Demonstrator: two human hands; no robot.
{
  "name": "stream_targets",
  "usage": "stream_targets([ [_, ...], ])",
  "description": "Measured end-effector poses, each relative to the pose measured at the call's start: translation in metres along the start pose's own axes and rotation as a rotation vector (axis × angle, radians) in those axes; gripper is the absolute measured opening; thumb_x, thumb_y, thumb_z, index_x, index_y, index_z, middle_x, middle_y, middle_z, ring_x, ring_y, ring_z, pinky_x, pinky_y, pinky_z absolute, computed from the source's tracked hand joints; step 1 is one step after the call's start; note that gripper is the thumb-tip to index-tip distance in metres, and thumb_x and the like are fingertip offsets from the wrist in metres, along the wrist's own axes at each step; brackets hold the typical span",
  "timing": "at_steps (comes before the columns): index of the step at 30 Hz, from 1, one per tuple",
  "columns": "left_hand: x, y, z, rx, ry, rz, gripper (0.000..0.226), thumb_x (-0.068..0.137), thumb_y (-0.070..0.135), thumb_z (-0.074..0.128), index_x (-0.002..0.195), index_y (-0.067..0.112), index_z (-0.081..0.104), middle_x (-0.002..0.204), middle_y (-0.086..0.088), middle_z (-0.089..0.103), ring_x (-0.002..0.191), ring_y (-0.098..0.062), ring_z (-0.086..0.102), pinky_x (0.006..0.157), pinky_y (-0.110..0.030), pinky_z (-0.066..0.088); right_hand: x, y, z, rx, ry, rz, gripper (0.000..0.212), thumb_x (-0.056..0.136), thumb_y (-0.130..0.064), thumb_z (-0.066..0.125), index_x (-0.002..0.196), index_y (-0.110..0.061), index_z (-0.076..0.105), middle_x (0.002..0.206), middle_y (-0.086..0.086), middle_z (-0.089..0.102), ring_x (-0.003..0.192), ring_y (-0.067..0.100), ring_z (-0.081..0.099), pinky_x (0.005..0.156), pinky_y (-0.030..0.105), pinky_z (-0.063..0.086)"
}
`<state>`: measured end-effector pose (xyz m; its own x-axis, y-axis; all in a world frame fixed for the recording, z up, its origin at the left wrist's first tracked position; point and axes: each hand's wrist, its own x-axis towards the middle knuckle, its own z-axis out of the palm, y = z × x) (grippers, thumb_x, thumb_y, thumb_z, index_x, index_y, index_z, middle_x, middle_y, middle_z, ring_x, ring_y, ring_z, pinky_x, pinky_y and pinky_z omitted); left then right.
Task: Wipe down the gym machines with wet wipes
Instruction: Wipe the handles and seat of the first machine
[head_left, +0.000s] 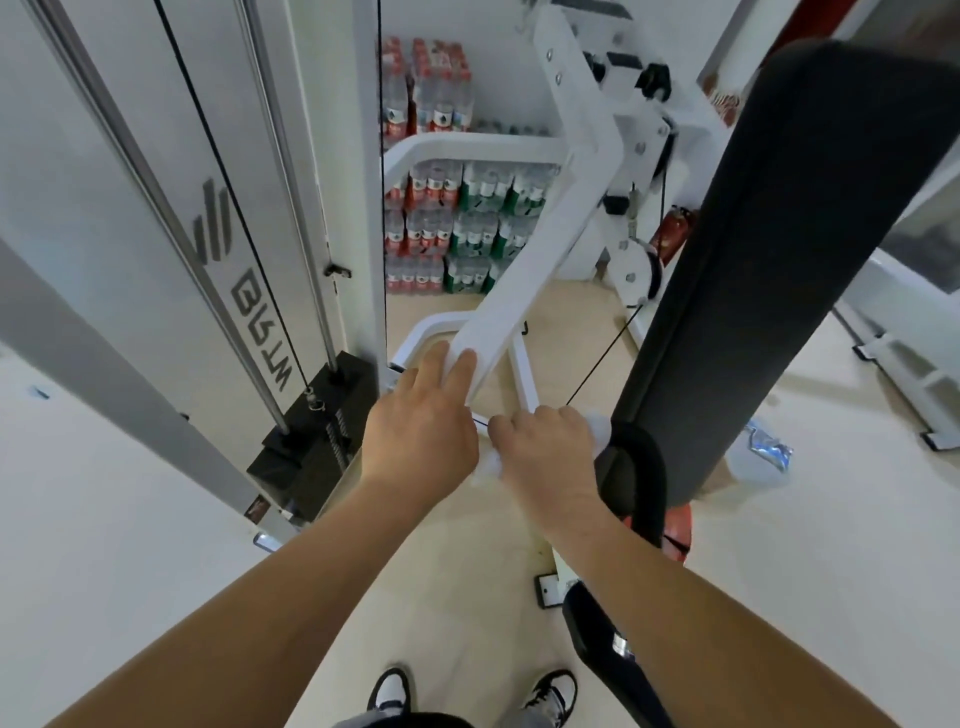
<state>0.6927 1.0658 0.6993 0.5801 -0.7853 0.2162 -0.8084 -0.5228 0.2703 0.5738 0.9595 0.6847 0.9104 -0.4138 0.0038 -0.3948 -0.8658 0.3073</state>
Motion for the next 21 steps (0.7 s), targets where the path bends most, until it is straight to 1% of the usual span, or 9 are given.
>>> stream_targets([
  [3,0.0,0.001,-0.003,0.017,-0.03,-0.001,0.061,0.089,0.025,0.061,0.147,0.024,0.043,0.153,-0.005,0.043,0.113,-0.028,0.062,0.067,-0.037,0.054,0.003,-0.003,-0.004,-0.001,0.057,-0.029,0.033,0.052,-0.007,0.082,0.064,-0.019,0.054,0.049,-0.002,0.04,0.045,0.025,0.045,0.052,0.031,0.039],
  [6,0.002,0.001,-0.004,0.027,-0.061,0.011,0.062,0.09,0.024,0.058,0.148,0.024,0.036,0.155,-0.004,0.037,0.116,-0.028,0.058,0.069,-0.039,0.056,0.018,0.007,-0.037,0.063,-0.376,-0.118,0.007,0.084,-0.017,0.062,0.087,-0.022,0.06,0.068,-0.005,0.05,0.063,0.021,0.056,0.066,0.035,0.052],
  [8,0.002,0.001,-0.006,0.027,-0.064,0.006,0.062,0.09,0.024,0.058,0.148,0.024,0.035,0.154,-0.004,0.036,0.115,-0.027,0.056,0.066,-0.038,0.054,0.031,0.013,-0.055,0.149,-0.623,-0.121,0.018,0.082,-0.014,0.055,0.095,-0.021,0.065,0.08,-0.002,0.061,0.071,0.02,0.062,0.067,0.034,0.052],
  [11,0.001,0.0,-0.006,0.021,-0.061,0.0,0.062,0.09,0.023,0.058,0.147,0.025,0.035,0.155,-0.003,0.035,0.116,-0.027,0.055,0.067,-0.037,0.051,0.051,0.014,-0.057,0.289,-0.947,-0.073,0.027,0.081,-0.018,0.07,0.108,-0.013,0.072,0.097,0.006,0.073,0.09,0.025,0.072,0.083,0.037,0.06],
  [14,0.001,0.0,-0.005,0.014,-0.062,-0.001,0.063,0.09,0.023,0.059,0.148,0.027,0.034,0.156,-0.003,0.034,0.116,-0.027,0.055,0.069,-0.036,0.049,0.061,0.015,-0.054,0.285,-1.064,-0.059,0.032,0.08,-0.028,0.079,0.107,-0.012,0.074,0.105,0.006,0.074,0.097,0.024,0.072,0.092,0.044,0.06],
  [16,0.002,0.0,-0.007,0.002,-0.069,-0.005,0.063,0.09,0.022,0.059,0.148,0.027,0.035,0.155,-0.004,0.035,0.114,-0.027,0.056,0.067,-0.034,0.044,0.054,0.015,-0.051,0.301,-0.974,-0.021,0.022,0.08,-0.022,0.072,0.1,-0.013,0.07,0.096,0.005,0.073,0.087,0.024,0.073,0.082,0.042,0.062],
  [18,0.0,0.001,-0.007,-0.008,-0.07,-0.002,0.062,0.09,0.023,0.059,0.148,0.026,0.035,0.153,-0.003,0.037,0.112,-0.027,0.056,0.066,-0.034,0.044,0.033,0.012,-0.04,0.161,-0.547,-0.057,0.012,0.076,-0.02,0.068,0.085,-0.015,0.062,0.073,-0.002,0.063,0.066,0.024,0.066,0.062,0.035,0.055],
  [20,-0.001,0.0,-0.006,-0.006,-0.05,0.004,0.06,0.093,0.025,0.058,0.148,0.026,0.035,0.15,-0.002,0.039,0.109,-0.024,0.057,0.066,-0.033,0.044,0.007,0.004,-0.02,0.041,-0.067,-0.078,0.028,0.056,-0.012,0.079,0.068,-0.018,0.054,0.055,-0.005,0.038,0.046,0.024,0.051,0.051,0.031,0.044],
  [21,-0.001,0.0,-0.006,-0.002,-0.04,0.008,0.059,0.095,0.026,0.056,0.149,0.026,0.034,0.15,-0.002,0.04,0.109,-0.023,0.057,0.066,-0.032,0.044,-0.004,0.0,-0.011,0.041,0.078,-0.053,0.035,0.047,-0.007,0.08,0.066,-0.017,0.053,0.054,-0.003,0.033,0.044,0.024,0.045,0.05,0.031,0.041],
])
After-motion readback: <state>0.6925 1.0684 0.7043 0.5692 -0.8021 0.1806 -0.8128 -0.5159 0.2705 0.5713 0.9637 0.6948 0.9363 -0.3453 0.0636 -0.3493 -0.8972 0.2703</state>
